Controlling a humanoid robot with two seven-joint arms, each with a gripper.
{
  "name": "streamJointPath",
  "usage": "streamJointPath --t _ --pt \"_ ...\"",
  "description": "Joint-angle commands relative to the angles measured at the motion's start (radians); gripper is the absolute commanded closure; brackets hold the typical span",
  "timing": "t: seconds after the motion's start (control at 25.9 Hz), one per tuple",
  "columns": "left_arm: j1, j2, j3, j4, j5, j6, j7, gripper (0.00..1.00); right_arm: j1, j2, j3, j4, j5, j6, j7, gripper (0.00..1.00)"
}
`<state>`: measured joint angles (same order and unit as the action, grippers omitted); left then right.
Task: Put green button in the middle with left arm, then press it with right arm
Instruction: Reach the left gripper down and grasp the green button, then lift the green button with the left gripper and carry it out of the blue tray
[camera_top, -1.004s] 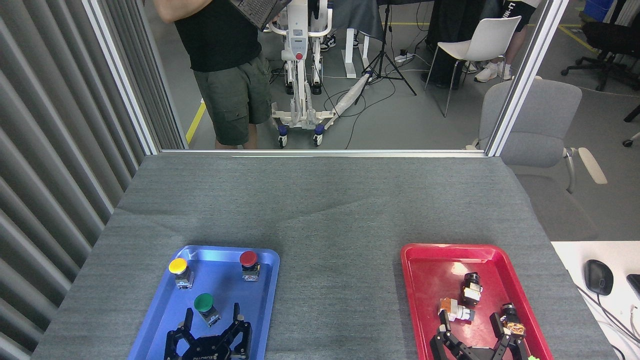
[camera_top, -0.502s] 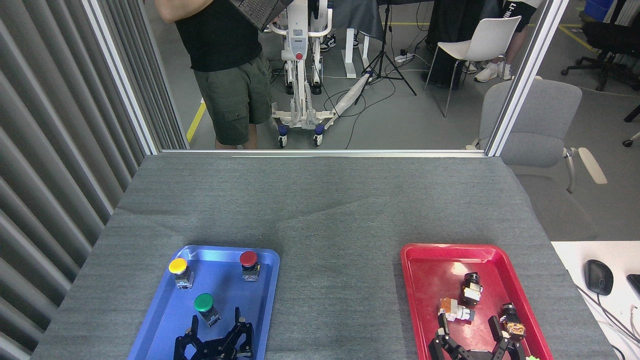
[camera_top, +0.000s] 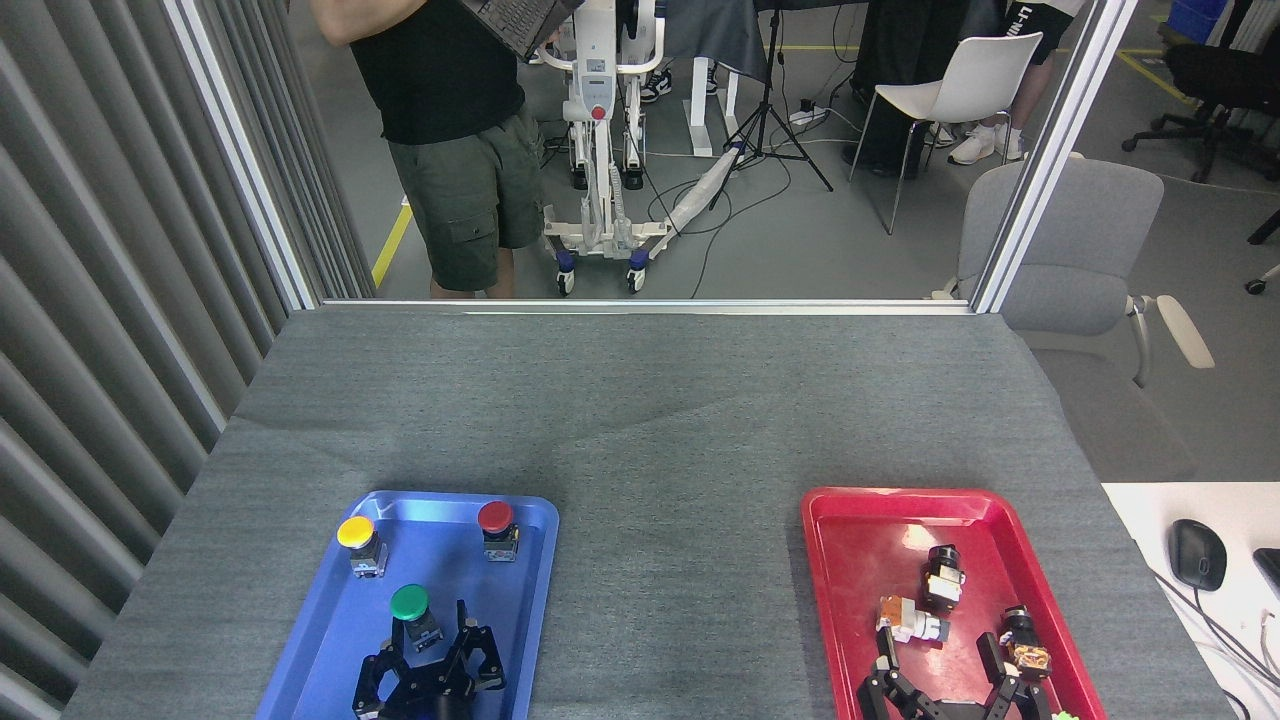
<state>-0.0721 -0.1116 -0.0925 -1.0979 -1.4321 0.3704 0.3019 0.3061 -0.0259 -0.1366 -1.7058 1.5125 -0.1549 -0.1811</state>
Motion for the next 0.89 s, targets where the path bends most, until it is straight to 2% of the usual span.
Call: streamJointPath --t 0.0,0.23,0.31,0.42,0.5,0.62,0.73,0.85 --pt "-0.011 0.007 -0.001 0.023 0.021 -0.001 0.028 0.55 -0.001 0.001 0.000 0.000 0.000 0.000 0.000 0.00" --pt "0.017 0.016 -0.009 -0.013 0.013 -0.024 0.071 0.92 -0.001 0.001 0.000 0.000 0.000 0.000 0.000 0.00" --pt "0.038 0.021 -0.009 -0.042 0.009 -0.054 0.071 1.00 -0.001 0.001 0.002 0.000 0.000 0.000 0.000 0.00" --pt "0.049 0.050 -0.010 -0.089 0.006 -0.151 0.088 1.00 -0.001 0.001 0.000 0.002 0.000 0.000 0.000 0.00" --pt "0.045 0.073 -0.023 -0.126 0.004 -0.257 0.095 1.00 -0.001 0.001 0.002 0.000 0.000 0.000 0.000 0.00" --pt "0.028 0.078 -0.062 -0.174 -0.007 -0.384 0.097 1.00 -0.001 0.001 0.000 0.000 0.000 0.000 0.000 0.00" --pt "-0.063 0.102 -0.205 -0.162 -0.088 -0.541 0.063 1.00 -0.001 0.001 0.002 0.000 0.000 0.000 0.000 0.00" --pt "-0.202 0.082 -0.358 -0.014 -0.151 -0.650 -0.038 1.00 -0.001 0.001 0.000 0.001 0.000 0.000 0.000 0.00"
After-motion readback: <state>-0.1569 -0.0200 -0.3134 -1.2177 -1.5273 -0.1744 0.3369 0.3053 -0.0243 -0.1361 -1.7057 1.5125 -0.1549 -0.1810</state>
